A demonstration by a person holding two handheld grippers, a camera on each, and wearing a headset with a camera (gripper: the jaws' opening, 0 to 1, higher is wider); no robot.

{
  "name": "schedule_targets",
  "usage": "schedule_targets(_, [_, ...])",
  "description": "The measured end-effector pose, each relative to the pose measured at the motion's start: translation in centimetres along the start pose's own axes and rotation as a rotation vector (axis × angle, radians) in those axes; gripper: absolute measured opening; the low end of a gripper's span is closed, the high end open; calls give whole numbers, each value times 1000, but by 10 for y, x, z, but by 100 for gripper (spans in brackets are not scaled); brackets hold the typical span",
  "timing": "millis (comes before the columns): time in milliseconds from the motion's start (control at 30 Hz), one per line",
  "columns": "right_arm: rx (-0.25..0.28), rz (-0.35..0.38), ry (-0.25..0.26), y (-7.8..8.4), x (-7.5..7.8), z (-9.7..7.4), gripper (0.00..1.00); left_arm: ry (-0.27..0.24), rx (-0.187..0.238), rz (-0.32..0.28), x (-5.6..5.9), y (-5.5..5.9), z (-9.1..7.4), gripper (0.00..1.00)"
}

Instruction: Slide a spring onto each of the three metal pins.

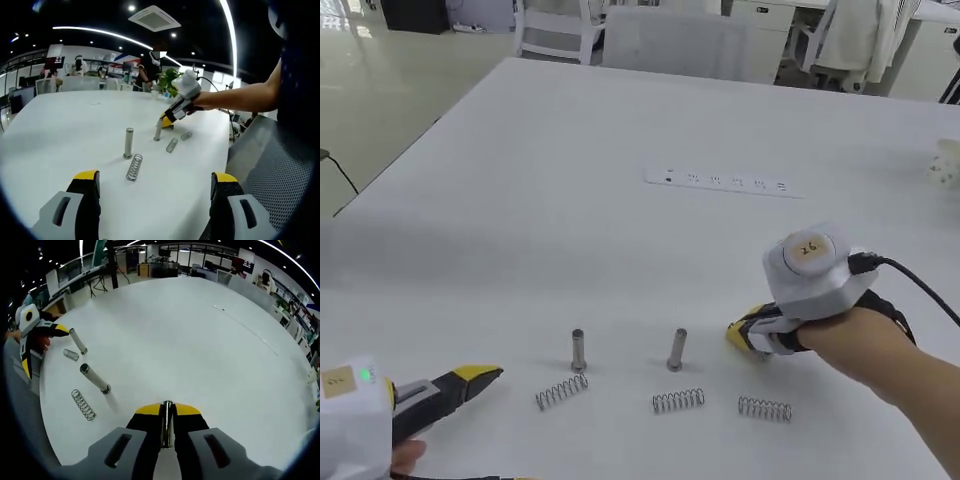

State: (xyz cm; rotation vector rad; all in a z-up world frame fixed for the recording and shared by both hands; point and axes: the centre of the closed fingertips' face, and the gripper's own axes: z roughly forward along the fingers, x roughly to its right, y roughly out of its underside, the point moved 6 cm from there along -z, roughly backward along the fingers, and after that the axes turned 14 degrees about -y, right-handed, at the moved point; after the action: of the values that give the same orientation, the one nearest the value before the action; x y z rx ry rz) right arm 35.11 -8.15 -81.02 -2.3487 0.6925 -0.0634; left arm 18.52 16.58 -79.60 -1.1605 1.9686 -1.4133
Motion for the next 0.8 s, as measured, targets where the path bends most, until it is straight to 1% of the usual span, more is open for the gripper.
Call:
schedule_targets(167, [-16, -9, 10, 1, -2, -2, 6, 0, 2, 1, -1, -1, 0, 89])
schedule_targets(433, [5, 8, 19, 2, -5, -11, 6, 8, 0, 6, 0, -1, 1, 89])
schedule_targets(800, [39, 9, 38, -1, -12, -28, 6, 17, 7, 11, 1, -2, 1, 88])
